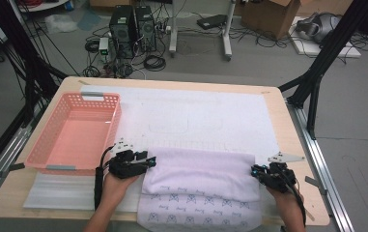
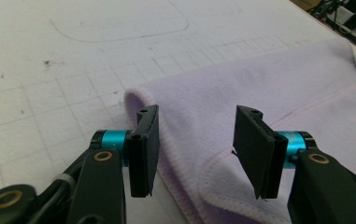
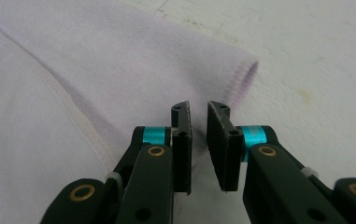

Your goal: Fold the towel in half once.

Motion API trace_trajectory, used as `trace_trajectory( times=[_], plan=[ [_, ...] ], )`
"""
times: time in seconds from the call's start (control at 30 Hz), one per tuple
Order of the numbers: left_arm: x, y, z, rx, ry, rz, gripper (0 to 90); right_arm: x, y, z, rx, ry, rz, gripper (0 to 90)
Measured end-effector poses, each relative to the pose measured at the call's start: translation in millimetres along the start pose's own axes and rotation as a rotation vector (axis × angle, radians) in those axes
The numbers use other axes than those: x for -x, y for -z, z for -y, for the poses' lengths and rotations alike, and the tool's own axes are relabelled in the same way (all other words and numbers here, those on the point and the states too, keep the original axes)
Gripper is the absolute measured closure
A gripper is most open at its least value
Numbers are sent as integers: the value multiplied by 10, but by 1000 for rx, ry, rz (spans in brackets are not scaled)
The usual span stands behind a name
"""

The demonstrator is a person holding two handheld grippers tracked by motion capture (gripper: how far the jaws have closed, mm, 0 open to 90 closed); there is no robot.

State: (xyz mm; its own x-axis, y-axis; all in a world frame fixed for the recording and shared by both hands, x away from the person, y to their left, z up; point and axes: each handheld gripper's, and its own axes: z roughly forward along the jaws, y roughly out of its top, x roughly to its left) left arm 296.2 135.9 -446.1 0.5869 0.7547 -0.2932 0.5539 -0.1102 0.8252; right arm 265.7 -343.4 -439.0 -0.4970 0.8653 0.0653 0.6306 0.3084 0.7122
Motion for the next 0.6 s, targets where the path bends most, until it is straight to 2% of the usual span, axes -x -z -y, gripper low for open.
trace_trajectory(
  times=[0.03, 0.07, 0.13, 0.17, 0.23, 0.33, 0.4, 0.5, 0.57, 0.6],
  plan=[
    [-5, -7, -2, -2, -1, -8, 500, 8, 19, 5, -25, 9, 11, 759],
    [-11, -16, -4, -7, -4, -18, 487, 14, 35, 2, -22, 10, 10, 754],
    [-21, -41, -5, -18, -10, -46, 458, 27, 75, -38, 17, -9, 15, 696],
    [-27, -49, -8, -23, -11, -59, 438, 39, 85, -75, 53, -30, 15, 646],
    [-50, -71, -21, -32, -9, -97, 405, 49, 60, -133, 75, -57, 6, 595],
    [-81, -121, -25, -65, 11, -92, 395, 43, -65, -198, 48, -42, 39, 501],
    [-68, -154, -33, -76, -6, -89, 393, 44, -148, -206, 25, -31, 42, 484],
    [-55, -175, -37, -81, -20, -96, 457, 27, -246, -191, -15, -25, 46, 480],
    [-35, -186, -35, -83, -37, -100, 497, 25, -248, -171, 4, -29, 46, 497],
    [-29, -189, -37, -87, -42, -108, 545, 23, -246, -158, 12, -31, 40, 544]
  ],
)
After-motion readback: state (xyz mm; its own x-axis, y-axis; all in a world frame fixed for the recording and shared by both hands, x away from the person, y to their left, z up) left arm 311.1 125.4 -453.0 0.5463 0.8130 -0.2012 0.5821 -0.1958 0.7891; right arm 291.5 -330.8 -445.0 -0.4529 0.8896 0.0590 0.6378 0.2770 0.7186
